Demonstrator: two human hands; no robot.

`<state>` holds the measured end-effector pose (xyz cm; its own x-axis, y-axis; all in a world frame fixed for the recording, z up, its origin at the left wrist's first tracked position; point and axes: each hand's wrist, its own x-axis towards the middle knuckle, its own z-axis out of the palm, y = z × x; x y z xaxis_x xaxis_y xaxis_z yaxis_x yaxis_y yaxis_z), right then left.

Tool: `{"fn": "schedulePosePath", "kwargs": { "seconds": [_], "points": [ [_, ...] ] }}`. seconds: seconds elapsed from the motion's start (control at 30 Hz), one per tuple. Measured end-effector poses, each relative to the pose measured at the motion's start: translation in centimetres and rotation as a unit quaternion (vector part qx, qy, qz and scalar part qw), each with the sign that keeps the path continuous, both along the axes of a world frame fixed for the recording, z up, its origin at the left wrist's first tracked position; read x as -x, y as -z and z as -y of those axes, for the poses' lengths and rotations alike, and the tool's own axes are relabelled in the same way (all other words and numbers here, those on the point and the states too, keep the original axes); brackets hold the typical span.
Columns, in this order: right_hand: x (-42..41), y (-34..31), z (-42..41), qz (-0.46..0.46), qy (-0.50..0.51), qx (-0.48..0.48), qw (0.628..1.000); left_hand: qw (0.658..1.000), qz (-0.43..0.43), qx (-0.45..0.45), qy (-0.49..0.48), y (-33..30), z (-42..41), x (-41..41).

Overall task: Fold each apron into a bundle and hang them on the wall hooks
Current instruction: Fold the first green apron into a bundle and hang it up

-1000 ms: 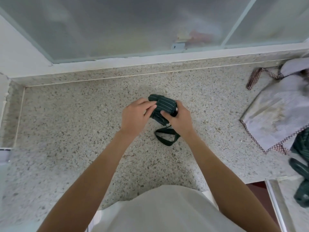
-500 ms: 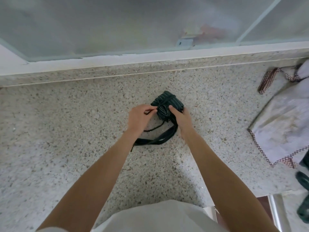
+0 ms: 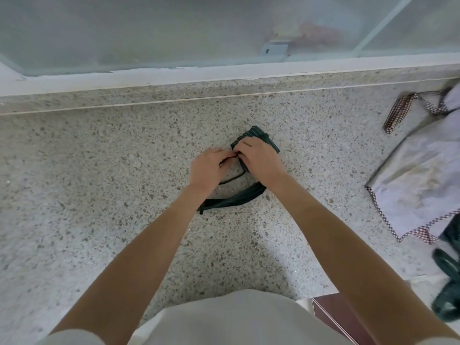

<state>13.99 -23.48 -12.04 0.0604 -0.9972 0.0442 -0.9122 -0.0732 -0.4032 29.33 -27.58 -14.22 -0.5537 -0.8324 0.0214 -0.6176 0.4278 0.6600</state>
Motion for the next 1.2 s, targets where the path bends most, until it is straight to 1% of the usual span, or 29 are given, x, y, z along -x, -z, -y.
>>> {"fn": "schedulePosePath", "kwargs": {
  "seconds": [0.1,0.13,0.17,0.2,0.23,0.27,0.3,0.33,0.4,0.43,0.47,0.5,0.57,0.67,0.77,0.83,0.9,0.97,1.03,1.07,1.1,1.17,1.2],
  "points": [
    [0.3,-0.1,0.6,-0.1,-0.057,0.008,0.993,0.991,0.016,0.123,-0.051,0.4,-0.2,-1.4],
    [0.2,-0.4,0.9,-0.126,-0.081,0.013,0.989,0.987,0.01,0.153,-0.046,0.4,-0.4,-1.6],
    [0.1,-0.8,1.1,-0.147,-0.102,0.02,0.984,0.985,0.008,0.172,-0.015,0.5,-0.6,-1.7],
    [-0.1,-1.0,1.3,-0.166,-0.122,0.029,0.978,0.984,0.023,0.171,0.035,0.6,-0.8,-1.5],
    [-0.4,-1.2,1.4,-0.196,-0.147,0.037,0.969,0.985,0.064,0.137,0.087,0.6,-1.1,-1.2],
    [-0.6,-1.1,1.4,-0.234,-0.179,0.04,0.955,0.982,0.12,0.084,0.12,0.4,-1.5,-0.9],
    [-0.9,-1.1,1.2,-0.265,-0.211,0.037,0.94,0.974,0.18,0.042,0.133,0.2,-1.7,-0.5],
    [-0.9,-0.8,1.1,-0.285,-0.235,0.022,0.929,0.964,0.229,0.029,0.135,0.0,-1.8,-0.2],
    [-0.8,-0.4,0.8,-0.293,-0.243,-0.015,0.925,0.946,0.282,0.046,0.153,-0.2,-1.9,0.0],
    [-0.6,-0.4,0.8,-0.279,-0.231,-0.028,0.932,0.94,0.298,0.054,0.155,-0.4,-1.8,0.0],
    [-0.5,-0.3,0.9,-0.243,-0.209,-0.041,0.946,0.941,0.303,0.054,0.142,-0.5,-1.4,-0.3],
    [-0.3,-0.3,1.1,-0.19,-0.188,-0.049,0.962,0.946,0.297,0.049,0.117,-0.6,-0.8,-0.5],
    [-0.3,-0.7,1.5,-0.117,-0.14,-0.077,0.98,0.958,0.269,0.048,0.086,-0.6,0.6,-1.1],
    [-0.7,-0.8,2.0,-0.067,-0.078,-0.114,0.988,0.969,0.223,0.063,0.086,-0.7,1.2,-0.8],
    [-1.0,-0.5,2.1,-0.044,-0.038,-0.13,0.99,0.982,0.178,0.025,0.052,-1.2,1.3,-0.5],
    [-1.0,-0.4,2.0,-0.017,-0.026,-0.133,0.991,0.993,0.118,-0.022,-0.004,-1.9,1.7,-0.6],
    [-0.8,-0.5,1.7,0.018,-0.007,-0.132,0.991,0.995,0.029,-0.084,-0.049,-2.7,1.9,-0.5],
    [-0.6,-0.5,1.6,0.056,0.019,-0.137,0.989,0.984,-0.058,-0.145,-0.08,-3.7,1.8,-0.2],
    [-0.6,-0.6,1.5,0.086,0.044,-0.154,0.983,0.961,-0.12,-0.212,-0.135,-3.9,1.7,-0.2],
    [-0.6,-0.7,1.5,0.099,0.052,-0.161,0.981,0.951,-0.117,-0.243,-0.151,-3.4,1.8,-0.3],
    [-0.6,-0.8,1.5,0.108,0.057,-0.166,0.979,0.948,-0.086,-0.272,-0.143,-2.8,1.9,-0.5],
    [-0.5,-1.1,1.5,0.118,0.058,-0.166,0.977,0.942,-0.021,-0.324,-0.081,-2.0,1.6,-0.7],
    [-0.4,-1.3,1.4,0.122,0.059,-0.164,0.977,0.936,-0.024,-0.345,-0.059,-1.8,1.3,-0.6]
  ]
}}
